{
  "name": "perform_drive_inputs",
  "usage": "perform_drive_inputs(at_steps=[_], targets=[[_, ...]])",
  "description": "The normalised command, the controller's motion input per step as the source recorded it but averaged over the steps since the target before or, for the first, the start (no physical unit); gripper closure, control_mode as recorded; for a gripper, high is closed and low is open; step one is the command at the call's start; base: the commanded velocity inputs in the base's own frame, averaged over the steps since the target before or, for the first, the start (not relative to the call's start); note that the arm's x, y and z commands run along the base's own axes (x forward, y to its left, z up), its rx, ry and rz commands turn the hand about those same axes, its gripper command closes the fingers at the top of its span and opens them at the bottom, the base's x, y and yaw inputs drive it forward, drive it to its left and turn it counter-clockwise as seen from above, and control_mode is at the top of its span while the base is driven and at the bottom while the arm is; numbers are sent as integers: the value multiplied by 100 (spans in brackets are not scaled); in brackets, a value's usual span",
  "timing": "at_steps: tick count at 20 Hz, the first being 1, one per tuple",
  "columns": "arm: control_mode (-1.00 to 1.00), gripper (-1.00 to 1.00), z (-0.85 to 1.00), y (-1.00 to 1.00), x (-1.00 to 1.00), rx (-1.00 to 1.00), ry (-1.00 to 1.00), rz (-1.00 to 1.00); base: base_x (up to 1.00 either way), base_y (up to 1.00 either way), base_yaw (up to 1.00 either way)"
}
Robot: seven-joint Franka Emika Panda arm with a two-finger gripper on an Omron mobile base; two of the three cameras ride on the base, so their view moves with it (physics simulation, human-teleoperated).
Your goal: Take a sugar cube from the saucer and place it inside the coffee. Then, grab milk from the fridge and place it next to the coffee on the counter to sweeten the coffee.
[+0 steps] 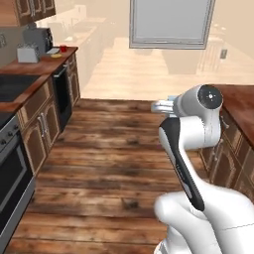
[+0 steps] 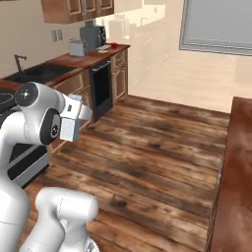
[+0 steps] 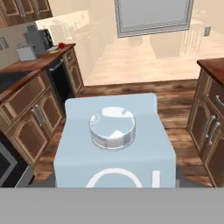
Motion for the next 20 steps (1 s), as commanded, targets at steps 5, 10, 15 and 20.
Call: perform_drive_inputs(at_steps=[5,10,15,20], targets=[[100,100,0,0,0,0,0,0,100,0,29],[100,100,0,0,0,0,0,0,100,0,29],[100,100,0,0,0,0,0,0,100,0,26],[100,100,0,0,0,0,0,0,100,-9,17]])
